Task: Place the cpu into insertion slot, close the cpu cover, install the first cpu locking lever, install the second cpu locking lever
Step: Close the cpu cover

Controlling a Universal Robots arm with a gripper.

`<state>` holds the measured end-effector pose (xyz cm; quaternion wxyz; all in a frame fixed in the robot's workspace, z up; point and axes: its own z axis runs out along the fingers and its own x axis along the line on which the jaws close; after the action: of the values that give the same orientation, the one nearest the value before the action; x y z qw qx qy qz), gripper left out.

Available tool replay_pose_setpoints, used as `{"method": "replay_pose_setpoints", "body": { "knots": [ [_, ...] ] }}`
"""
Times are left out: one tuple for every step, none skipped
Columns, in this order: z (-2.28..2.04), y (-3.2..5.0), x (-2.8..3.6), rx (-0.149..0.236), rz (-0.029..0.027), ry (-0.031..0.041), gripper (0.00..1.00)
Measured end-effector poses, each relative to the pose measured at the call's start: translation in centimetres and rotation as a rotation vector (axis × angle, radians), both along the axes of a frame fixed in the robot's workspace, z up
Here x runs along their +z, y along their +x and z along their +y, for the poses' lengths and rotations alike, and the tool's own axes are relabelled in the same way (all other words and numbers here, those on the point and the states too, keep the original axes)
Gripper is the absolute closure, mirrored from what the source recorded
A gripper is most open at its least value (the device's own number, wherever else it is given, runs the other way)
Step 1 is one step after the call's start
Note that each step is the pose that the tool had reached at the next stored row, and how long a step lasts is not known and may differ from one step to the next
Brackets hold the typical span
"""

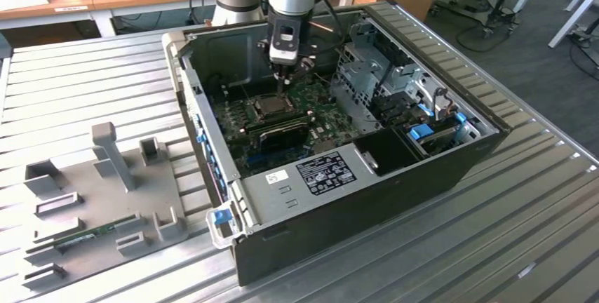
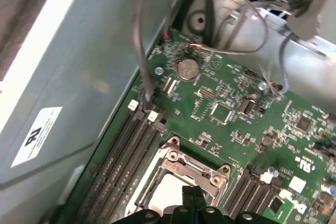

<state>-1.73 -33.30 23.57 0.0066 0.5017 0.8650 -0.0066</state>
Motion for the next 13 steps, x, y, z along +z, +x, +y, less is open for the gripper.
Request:
{"method": "replay_pose_setpoints", "body": {
  "knots": [
    [0.00,0.00,0.00,0.017,0.0000,0.0001,0.90],
    [0.00,0.00,0.00,0.033,0.0000,0.0002,0.90],
    [0.00,0.00,0.00,0.050,0.0000,0.0004,0.90],
    [0.00,0.00,0.00,0.067,0.0000,0.0004,0.90],
    [0.00,0.00,0.00,0.084,0.0000,0.0004,0.90],
    [0.00,0.00,0.00,0.100,0.0000,0.0005,0.90],
    [0.00,0.00,0.00,0.117,0.0000,0.0006,0.90],
    [0.00,0.00,0.00,0.135,0.0000,0.0006,0.90],
    [0.00,0.00,0.00,0.152,0.0000,0.0006,0.90],
    [0.00,0.00,0.00,0.166,0.0000,0.0007,0.90],
    [0.00,0.00,0.00,0.174,0.0000,0.0006,0.90],
    [0.00,0.00,0.00,0.176,0.0000,0.0006,0.90],
    [0.00,0.00,0.00,0.177,0.0000,0.0006,0.90]
  ]
}}
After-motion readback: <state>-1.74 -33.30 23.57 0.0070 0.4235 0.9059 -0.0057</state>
